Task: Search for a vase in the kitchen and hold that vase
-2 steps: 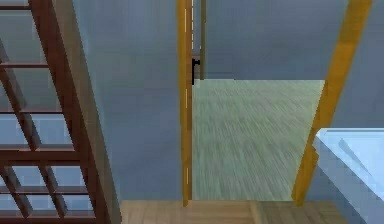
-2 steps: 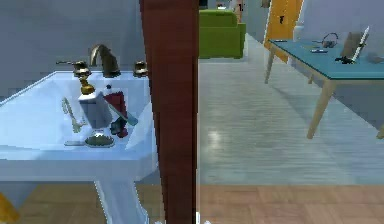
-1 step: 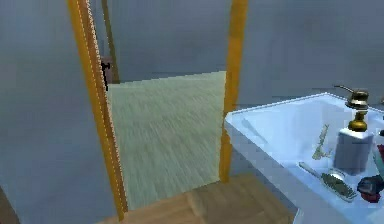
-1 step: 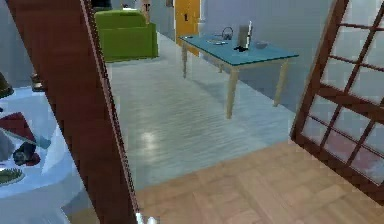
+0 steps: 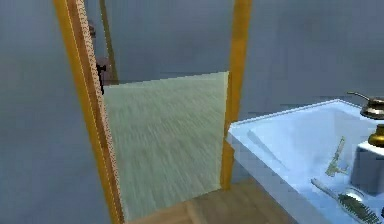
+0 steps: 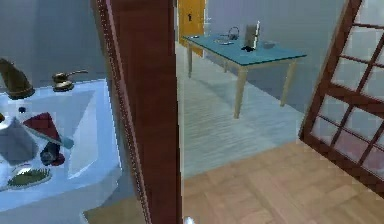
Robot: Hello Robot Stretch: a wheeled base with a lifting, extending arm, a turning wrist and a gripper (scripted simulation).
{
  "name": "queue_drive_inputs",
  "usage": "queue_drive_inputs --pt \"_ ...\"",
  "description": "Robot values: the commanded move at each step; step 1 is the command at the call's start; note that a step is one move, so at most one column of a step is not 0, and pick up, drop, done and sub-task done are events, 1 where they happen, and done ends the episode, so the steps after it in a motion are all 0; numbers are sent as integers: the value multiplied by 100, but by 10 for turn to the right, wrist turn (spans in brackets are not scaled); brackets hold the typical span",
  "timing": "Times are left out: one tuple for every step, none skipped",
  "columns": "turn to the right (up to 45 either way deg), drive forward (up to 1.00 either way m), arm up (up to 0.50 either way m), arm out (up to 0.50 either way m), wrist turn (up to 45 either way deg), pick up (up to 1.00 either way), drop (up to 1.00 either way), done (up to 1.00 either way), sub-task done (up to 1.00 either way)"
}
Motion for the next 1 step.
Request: queue_drive_inputs --pt "-150 0 0 0 0 0 0 0 0"
